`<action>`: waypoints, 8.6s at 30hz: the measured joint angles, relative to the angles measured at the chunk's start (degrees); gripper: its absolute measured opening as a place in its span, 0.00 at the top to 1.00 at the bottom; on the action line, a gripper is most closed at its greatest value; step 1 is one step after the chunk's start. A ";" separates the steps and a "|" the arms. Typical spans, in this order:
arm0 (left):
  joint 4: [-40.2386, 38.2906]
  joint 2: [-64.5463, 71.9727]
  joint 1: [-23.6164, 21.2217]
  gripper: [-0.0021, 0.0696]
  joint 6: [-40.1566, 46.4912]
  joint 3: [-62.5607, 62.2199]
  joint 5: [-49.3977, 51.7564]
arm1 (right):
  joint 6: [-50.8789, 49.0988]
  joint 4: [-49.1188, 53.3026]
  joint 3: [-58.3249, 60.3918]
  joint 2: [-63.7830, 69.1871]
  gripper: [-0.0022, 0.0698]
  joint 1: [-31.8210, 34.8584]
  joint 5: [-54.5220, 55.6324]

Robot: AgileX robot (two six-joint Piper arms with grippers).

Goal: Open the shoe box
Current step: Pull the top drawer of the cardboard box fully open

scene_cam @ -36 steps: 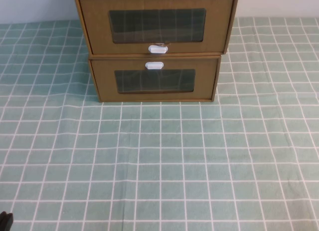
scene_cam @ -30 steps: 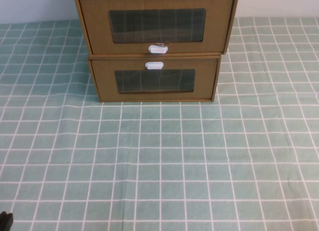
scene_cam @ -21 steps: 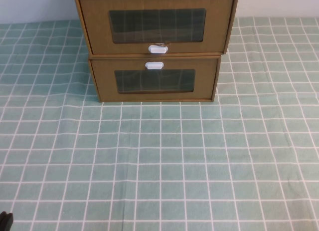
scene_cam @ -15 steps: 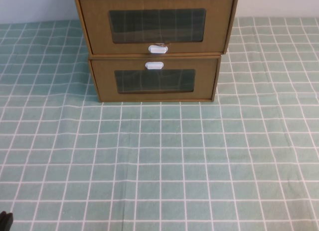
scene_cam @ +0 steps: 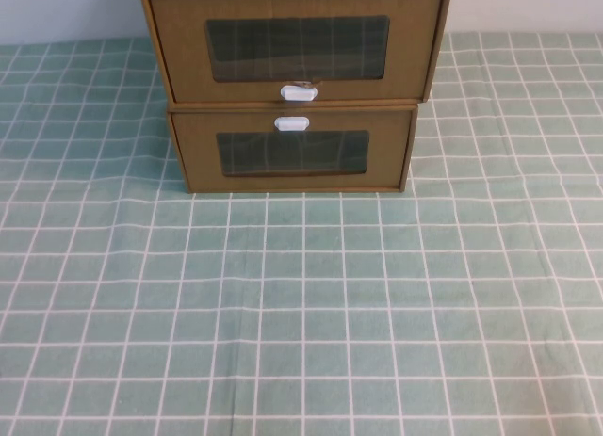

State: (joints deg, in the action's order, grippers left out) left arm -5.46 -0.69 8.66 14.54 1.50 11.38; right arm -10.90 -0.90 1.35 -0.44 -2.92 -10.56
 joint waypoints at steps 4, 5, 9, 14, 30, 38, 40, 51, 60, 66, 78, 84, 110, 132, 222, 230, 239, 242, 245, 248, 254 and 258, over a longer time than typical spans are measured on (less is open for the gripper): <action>0.00 0.00 0.00 0.98 0.00 0.00 -14.28 | 0.00 0.18 0.00 0.00 0.99 0.00 12.37; -0.11 0.00 0.00 0.98 0.00 0.00 -19.00 | 0.00 0.18 0.02 0.00 0.99 0.00 16.22; -0.26 0.00 0.00 0.98 -0.22 0.00 -38.32 | 0.00 0.27 0.02 0.00 0.99 0.00 31.73; -0.51 0.00 0.00 0.98 -0.22 0.00 -55.54 | 0.00 0.31 0.02 0.00 0.99 0.00 46.15; -0.85 -0.21 0.00 0.98 -10.73 0.00 -70.79 | -0.55 -2.84 0.02 -0.34 0.99 0.00 59.96; -0.93 -0.21 0.00 0.98 -14.54 -11.88 -64.37 | -9.24 -3.00 -15.26 0.21 0.99 0.00 51.12; -0.93 -0.21 0.00 0.98 -12.81 -17.57 -57.96 | -11.13 -3.00 -21.62 1.90 0.99 0.00 48.93; -3.67 17.02 0.00 0.98 -9.21 -50.39 -26.84 | -16.14 -3.00 -54.26 23.95 0.99 0.00 21.60; -2.39 41.65 0.00 0.98 -8.27 -71.45 6.49 | -15.48 -1.64 -66.74 44.56 0.99 0.00 -9.95; -6.15 52.68 0.00 0.98 -8.15 -71.82 5.22 | -6.45 -2.56 -66.74 52.36 0.99 0.00 -18.96; -16.76 79.36 0.00 0.98 6.85 -91.76 21.11 | 46.53 -34.64 -66.87 68.51 0.99 -2.72 -30.63; -35.86 97.92 0.00 0.98 28.49 -113.49 35.90 | 65.56 -42.68 -67.57 74.54 0.99 -9.66 -31.51; -43.37 127.35 6.28 0.98 34.76 -140.46 50.91 | 88.44 -52.90 -81.57 86.94 0.99 -19.00 -28.82; -43.68 127.35 6.28 0.98 30.55 -140.56 50.81 | -3.65 81.16 -71.83 95.42 0.99 -39.10 -16.25; -48.30 129.55 4.66 0.98 25.34 -141.34 51.96 | -26.88 90.61 -92.77 118.33 0.95 -43.29 -19.79; -49.10 129.67 3.11 0.98 24.89 -141.46 54.43 | -25.06 85.83 -93.23 118.33 0.95 -45.17 -22.92; -49.69 130.60 2.70 0.98 23.97 -141.70 55.63 | -24.97 83.74 -93.32 118.25 0.95 -47.58 -27.20; -49.03 130.96 2.70 0.98 23.61 -142.04 55.89 | -24.97 82.89 -93.32 118.11 0.95 -48.24 -28.16; -47.69 131.06 2.70 0.98 22.97 -142.26 55.99 | -24.97 81.63 -93.32 117.88 0.95 -48.86 -28.52; -47.30 131.08 2.70 0.98 22.65 -142.31 56.10 | -24.97 80.78 -93.32 117.88 0.95 -49.35 -29.21; -46.98 131.18 2.70 0.98 22.43 -142.40 56.22 | -24.97 81.23 -91.30 116.73 0.95 -49.67 -28.87; -46.98 131.18 2.70 0.98 22.39 -142.40 55.88 | -28.68 79.92 -83.47 114.38 0.98 -50.58 -25.76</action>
State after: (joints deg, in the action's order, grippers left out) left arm -52.45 130.49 11.35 36.92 -140.89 67.26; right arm -39.57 79.02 -82.11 113.93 -53.51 -36.32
